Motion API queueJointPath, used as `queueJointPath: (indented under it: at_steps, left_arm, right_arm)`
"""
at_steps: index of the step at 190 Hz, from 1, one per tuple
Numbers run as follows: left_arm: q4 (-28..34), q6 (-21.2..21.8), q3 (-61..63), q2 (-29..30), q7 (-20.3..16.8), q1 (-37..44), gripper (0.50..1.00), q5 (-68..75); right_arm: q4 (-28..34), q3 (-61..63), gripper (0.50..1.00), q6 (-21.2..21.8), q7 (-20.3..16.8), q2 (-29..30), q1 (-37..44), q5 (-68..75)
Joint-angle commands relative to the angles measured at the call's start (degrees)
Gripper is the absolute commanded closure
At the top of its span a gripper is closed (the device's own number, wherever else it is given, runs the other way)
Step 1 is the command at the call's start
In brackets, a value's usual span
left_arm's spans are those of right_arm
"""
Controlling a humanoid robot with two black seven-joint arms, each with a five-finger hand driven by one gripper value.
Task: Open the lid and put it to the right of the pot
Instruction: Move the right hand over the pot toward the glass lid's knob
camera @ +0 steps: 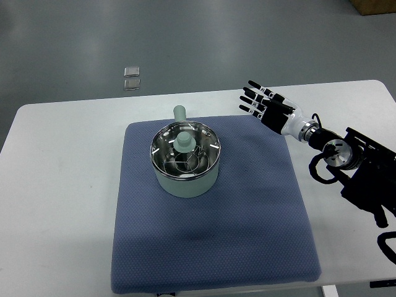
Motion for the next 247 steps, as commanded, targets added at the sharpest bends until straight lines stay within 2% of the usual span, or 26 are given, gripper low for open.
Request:
queueJointPath:
  at_steps: [1, 45, 70, 95, 107, 108, 110, 137, 162, 172, 173, 175, 215, 247]
  left_arm:
    - [0.0, 0.0, 0.1, 0.0, 0.2, 0.0, 0.500, 0.0]
    - [-0.2, 0.0, 0.0, 0.0, 0.0, 0.0, 0.500, 0.0]
    - [0.1, 0.0, 0.0, 0.0, 0.1, -0.1, 0.500, 0.0]
    - [0.0, 0.0, 0.1, 0.0, 0.1, -0.1, 0.500, 0.0]
    - [0.0, 0.0, 0.0, 0.0, 0.0, -0.1, 0.500, 0.0]
    - [0.0, 0.0, 0.0, 0.0, 0.0, -0.1, 0.500, 0.0]
    - [0.1, 0.0, 0.1, 0.0, 0.1, -0.1, 0.500, 0.0]
    - [0.2, 0.0, 0.0, 0.0, 0.1, -0.1, 0.500, 0.0]
    - [0.2, 0.0, 0.1, 0.0, 0.0, -0.1, 0.500, 0.0]
    - [0.2, 0.0, 0.1, 0.0, 0.0, -0.1, 0.500, 0.0]
    - [0.2, 0.0, 0.1, 0.0, 0.0, -0.1, 0.500, 0.0]
    - [0.2, 0.0, 0.1, 0.0, 0.0, -0.1, 0.500, 0.0]
    - [0.2, 0.0, 0.1, 0.0, 0.0, -0.1, 0.500, 0.0]
    - [0.1, 0.0, 0.0, 0.0, 0.0, -0.1, 0.500, 0.0]
  right_arm:
    - [0.0, 0.1, 0.566, 0.0, -0.1, 0.0, 0.0, -0.2]
    - [0.3, -0.1, 0.566, 0.7, 1.1, -0.3, 0.6, -5.7]
    - [0.4, -0.1, 0.566, 0.1, 6.6, 0.1, 3.8, -17.7]
    - [0.7, -0.3, 0.566, -2.8, 14.8, 0.2, 8.2, -38.2]
    - [0.9, -0.5, 0.566, -3.0, 15.2, 0.2, 8.6, -40.1]
    - [2.2, -1.8, 0.568, -3.8, 16.8, 0.2, 10.3, -48.4]
    - [2.6, -2.3, 0.566, -3.8, 17.2, 0.2, 10.6, -50.0]
    - [8.8, -12.1, 0.568, -3.8, 21.5, -0.6, 14.8, -63.0]
    - [12.5, -22.7, 0.566, -5.8, 22.6, -2.6, 18.4, -66.7]
    - [12.5, -22.7, 0.566, -5.8, 22.6, -2.6, 18.4, -66.7]
    - [14.6, -25.7, 0.566, -7.2, 22.8, -3.8, 19.1, -67.5]
    - [14.9, -26.2, 0.566, -7.3, 22.9, -4.0, 19.4, -67.6]
    - [17.4, -34.8, 0.568, -7.8, 23.3, -4.6, 25.1, -70.1]
    - [18.6, -39.3, 0.566, -7.8, 26.9, -3.6, 31.3, -72.2]
